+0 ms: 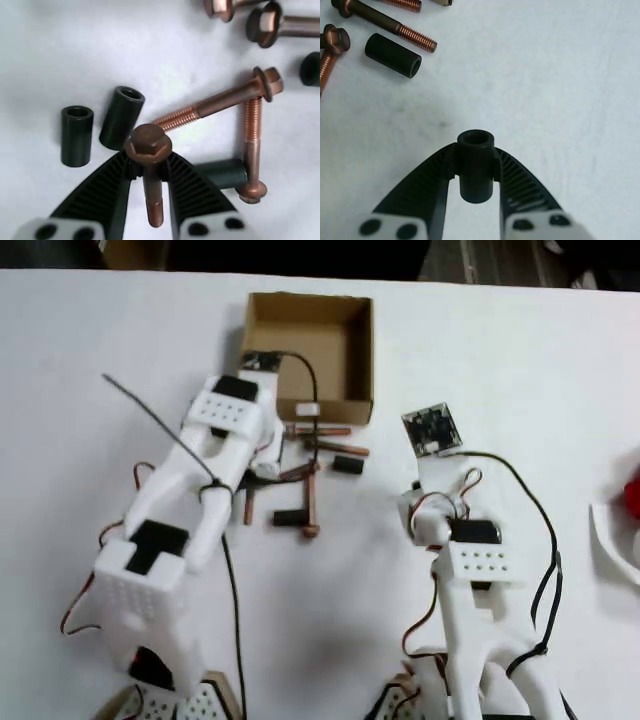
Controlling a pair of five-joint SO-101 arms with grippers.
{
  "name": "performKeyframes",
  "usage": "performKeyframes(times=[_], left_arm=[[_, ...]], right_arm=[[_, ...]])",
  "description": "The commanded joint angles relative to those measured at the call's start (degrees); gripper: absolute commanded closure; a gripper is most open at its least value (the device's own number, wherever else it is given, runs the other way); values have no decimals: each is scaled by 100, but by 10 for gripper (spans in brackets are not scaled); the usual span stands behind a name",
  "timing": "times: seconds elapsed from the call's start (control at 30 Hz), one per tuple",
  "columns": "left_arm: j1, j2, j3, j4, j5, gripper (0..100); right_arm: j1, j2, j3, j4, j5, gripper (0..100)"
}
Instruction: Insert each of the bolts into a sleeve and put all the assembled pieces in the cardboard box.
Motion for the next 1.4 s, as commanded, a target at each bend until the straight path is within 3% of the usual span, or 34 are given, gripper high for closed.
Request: performKeyframes(times=[0.0, 0.2, 0.43, 0.67, 0.77, 0.93, 1.0, 1.2, 1.27, 1.37], left_arm=[[-9, -492, -312, 185, -44, 975], [-18, -536, -444, 440, 70, 975], [-158, -527, -875, 651, 1363, 975], [44, -554, -936, -141, 1029, 975], [255, -844, -778, -510, 1257, 974], [703, -2321, 875, -2312, 1336, 974], [809, -3174, 1965, -3446, 1327, 974], [967, -5626, 4884, -6910, 448, 975], [1020, -6180, 5341, -7376, 316, 975], [1020, -6514, 5490, -7464, 316, 975]], right_arm=[[-22, -215, -26, -119, 35, 978], [-347, -198, -26, -75, 35, 978], [-347, -268, 88, -119, 35, 978], [-391, -963, 642, -127, 35, 978], [-409, -1560, 1319, -954, -18, 978], [-470, -2677, 3024, -3371, -18, 979], [-505, -2993, 3288, -3345, -123, 979], [-593, -3415, 3305, -3046, -1582, 979], [-743, -3398, 3349, -3459, -1987, 979], [-1024, -3389, 3429, -4330, -2233, 979]])
